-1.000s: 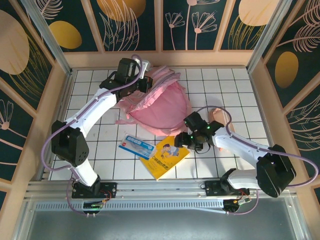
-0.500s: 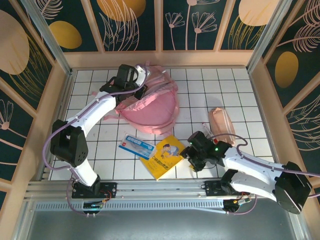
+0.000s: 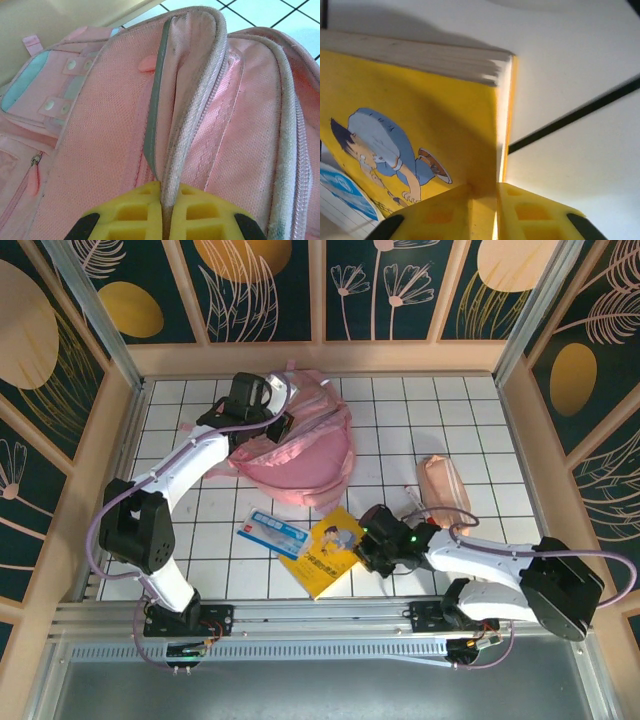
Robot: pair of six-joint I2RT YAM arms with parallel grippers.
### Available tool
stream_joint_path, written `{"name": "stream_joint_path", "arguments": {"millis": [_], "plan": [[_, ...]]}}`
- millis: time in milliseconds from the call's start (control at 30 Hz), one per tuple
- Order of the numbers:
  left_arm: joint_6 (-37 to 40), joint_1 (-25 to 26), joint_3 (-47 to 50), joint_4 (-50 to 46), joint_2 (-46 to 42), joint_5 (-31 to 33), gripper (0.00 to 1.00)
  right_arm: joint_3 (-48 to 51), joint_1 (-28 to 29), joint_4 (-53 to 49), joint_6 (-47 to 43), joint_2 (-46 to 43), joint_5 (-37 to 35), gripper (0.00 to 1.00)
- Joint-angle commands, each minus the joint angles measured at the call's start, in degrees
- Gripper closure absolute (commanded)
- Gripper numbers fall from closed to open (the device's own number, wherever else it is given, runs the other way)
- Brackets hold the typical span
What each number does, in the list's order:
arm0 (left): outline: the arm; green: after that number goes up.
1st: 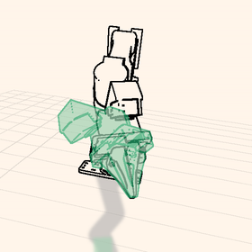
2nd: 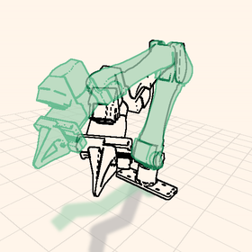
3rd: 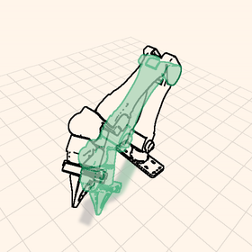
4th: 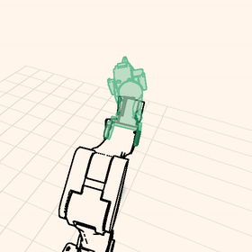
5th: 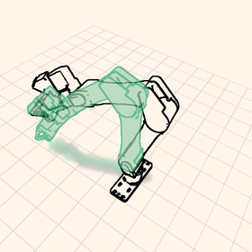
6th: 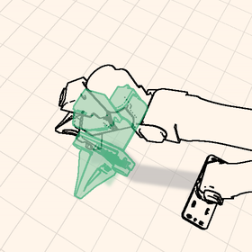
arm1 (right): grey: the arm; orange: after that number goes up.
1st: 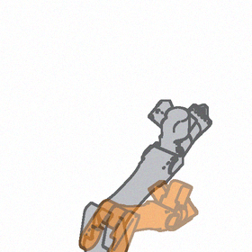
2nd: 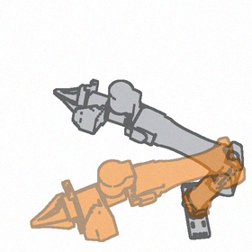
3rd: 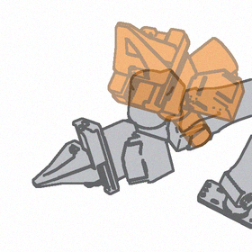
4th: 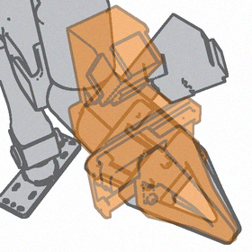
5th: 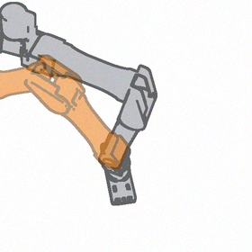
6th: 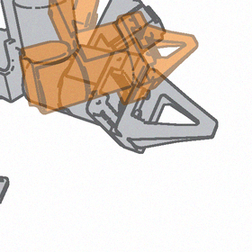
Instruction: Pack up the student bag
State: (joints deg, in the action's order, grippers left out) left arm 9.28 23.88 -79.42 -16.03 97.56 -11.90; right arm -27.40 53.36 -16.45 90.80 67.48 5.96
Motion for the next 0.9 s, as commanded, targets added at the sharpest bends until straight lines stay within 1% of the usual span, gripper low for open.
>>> {"name": "stream_joint_path", "arguments": {"millis": [0, 133, 167, 267, 300, 333, 367, 400, 433, 467, 500, 533, 600, 633, 667, 700, 733, 767, 800, 867], "plan": [[1.5, -0.1, 0.1, 4.0, -3.6, -2.8, 1.0, -3.5, -2.4, 0.5, -11.4, 1.2, -3.5, 0.99], [5.4, -0.2, 0.7, 2.0, -3.3, -4.0, 1.0, -6.8, -8.3, 2.1, -37.1, 4.5, 0.7, 1.0], [6.6, -0.1, 1.0, 1.6, -3.3, -4.8, 1.0, -7.9, -9.0, 0.8, -42.7, 5.7, 0.4, 1.0], [10.5, -0.1, 2.0, 1.1, -3.6, -6.5, 1.0, -11.1, -11.8, -1.8, -57.5, 9.6, 2.8, 1.0], [11.2, -0.2, 2.2, 1.2, -3.5, -6.3, 1.0, -11.9, -12.7, -2.8, -60.2, 10.8, 3.4, 1.0], [11.5, -0.2, 2.3, 1.3, -3.1, -6.0, 1.0, -13.2, -14.0, -4.0, -62.9, 12.4, 4.1, 0.98], [11.3, -0.2, 2.1, 1.3, -2.5, -5.6, 1.0, -14.3, -15.5, -4.6, -65.1, 13.9, 6.0, 0.83], [10.3, -0.2, 1.9, 1.2, -1.9, -5.4, 1.0, -15.3, -16.3, -5.4, -66.0, 14.9, 6.0, 0.74], [8.5, -0.2, 1.2, 0.8, -1.3, -5.4, 0.88, -16.3, -16.9, -6.3, -66.1, 15.6, 5.5, 0.7], [6.2, -0.2, 0.1, -0.2, -0.8, -5.9, 0.73, -17.2, -17.3, -7.1, -65.6, 15.6, 5.7, 0.66], [3.9, -0.2, -1.2, -1.9, -0.6, -6.8, 0.66, -17.9, -17.3, -8.4, -64.1, 15.3, 5.3, 0.61], [0.5, -0.2, -2.4, -3.6, -1.0, -7.5, 0.62, -18.4, -17.2, -10.2, -62.2, 14.7, 5.2, 0.58], [-7.2, -0.2, -2.4, -5.8, -3.5, -8.6, 0.56, -18.2, -16.7, -12.3, -58.5, 12.9, 8.5, 0.55], [-11.4, -0.2, -0.9, -6.1, -5.8, -10.6, 0.54, -17.5, -15.9, -12.5, -56.4, 11.7, 10.9, 0.54], [-15.9, -0.2, 1.3, -5.9, -8.3, -12.3, 0.51, -16.5, -15.0, -12.3, -54.7, 10.6, 12.7, 0.54], [-22.1, 0.0, 4.9, -5.0, -11.4, -13.8, 0.49, -15.5, -13.4, -11.8, -52.4, 9.3, 14.1, 0.53], [-28.4, 0.5, 9.1, -4.0, -14.7, -16.6, 0.49, -14.1, -11.9, -10.9, -49.9, 8.2, 15.1, 0.52], [-32.6, 1.8, 13.0, -2.8, -17.5, -18.0, 0.49, -13.0, -10.9, -10.1, -47.8, 7.4, 16.0, 0.51], [-35.6, 4.4, 16.9, -2.3, -20.5, -17.4, 0.47, -11.4, -10.1, -8.9, -45.8, 6.6, 16.9, 0.51], [-39.4, 11.2, 22.5, -2.4, -24.9, -13.0, 0.42, -8.7, -9.4, -6.5, -43.9, 5.5, 17.8, 0.49]]}}
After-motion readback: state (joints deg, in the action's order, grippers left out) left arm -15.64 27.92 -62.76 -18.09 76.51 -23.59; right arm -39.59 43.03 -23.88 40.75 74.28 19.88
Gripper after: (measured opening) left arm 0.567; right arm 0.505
